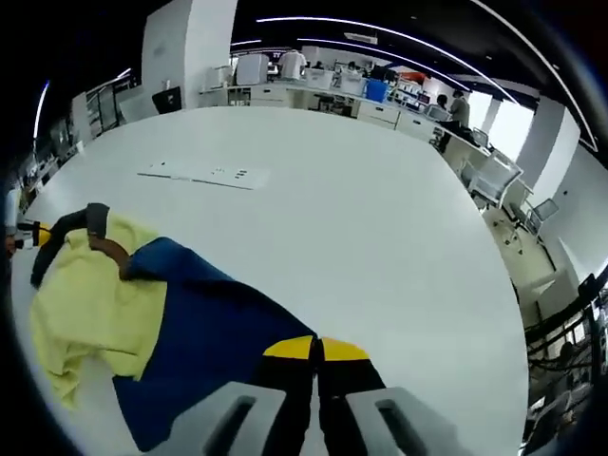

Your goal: Fold the garment on the visible template until the final outline fits inside the template.

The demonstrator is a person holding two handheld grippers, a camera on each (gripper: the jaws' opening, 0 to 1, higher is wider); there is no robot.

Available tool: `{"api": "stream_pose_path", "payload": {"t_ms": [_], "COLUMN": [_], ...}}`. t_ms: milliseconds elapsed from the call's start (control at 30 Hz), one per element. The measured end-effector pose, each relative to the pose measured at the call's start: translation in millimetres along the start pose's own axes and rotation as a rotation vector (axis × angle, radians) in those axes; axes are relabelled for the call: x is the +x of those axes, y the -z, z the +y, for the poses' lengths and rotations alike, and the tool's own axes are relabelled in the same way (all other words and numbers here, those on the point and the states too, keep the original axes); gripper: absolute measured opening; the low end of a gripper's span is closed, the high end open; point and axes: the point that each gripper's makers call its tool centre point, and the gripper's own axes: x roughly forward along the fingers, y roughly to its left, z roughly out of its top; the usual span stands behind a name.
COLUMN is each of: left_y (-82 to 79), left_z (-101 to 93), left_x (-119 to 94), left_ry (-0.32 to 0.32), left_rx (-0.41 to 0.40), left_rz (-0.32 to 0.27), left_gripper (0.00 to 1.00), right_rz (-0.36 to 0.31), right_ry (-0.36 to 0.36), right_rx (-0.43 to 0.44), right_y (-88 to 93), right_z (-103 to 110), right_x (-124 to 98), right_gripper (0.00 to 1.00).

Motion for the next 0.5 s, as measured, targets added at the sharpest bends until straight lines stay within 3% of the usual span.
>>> {"api": "stream_pose_path", "payload": {"t_ms": [233,367,500], "left_y": [3.3,2.4,-1.4], "left_z": [16.1,23.1,32.2], "left_x": [3.0,8.5,14.2], "left_ry": [-0.03,-0.042,-0.05], "left_rx": [-0.022,0.023,0.017], "left_rz": [0.02,0.039,0.042], "left_gripper": [0.0,0.0,0.0], "right_rz": [0.017,0.019,0.021], "right_ry": [0.003,0.002,0.009], "right_rx": [-0.015,-0.031,-0.025], "right_y": [-0.2,-2.2,-4.3], "right_z": [-4.1,-6.4,-11.0], "right_x": [9.5,13.9,17.2], "right_gripper": [0.0,0.0,0.0]}}
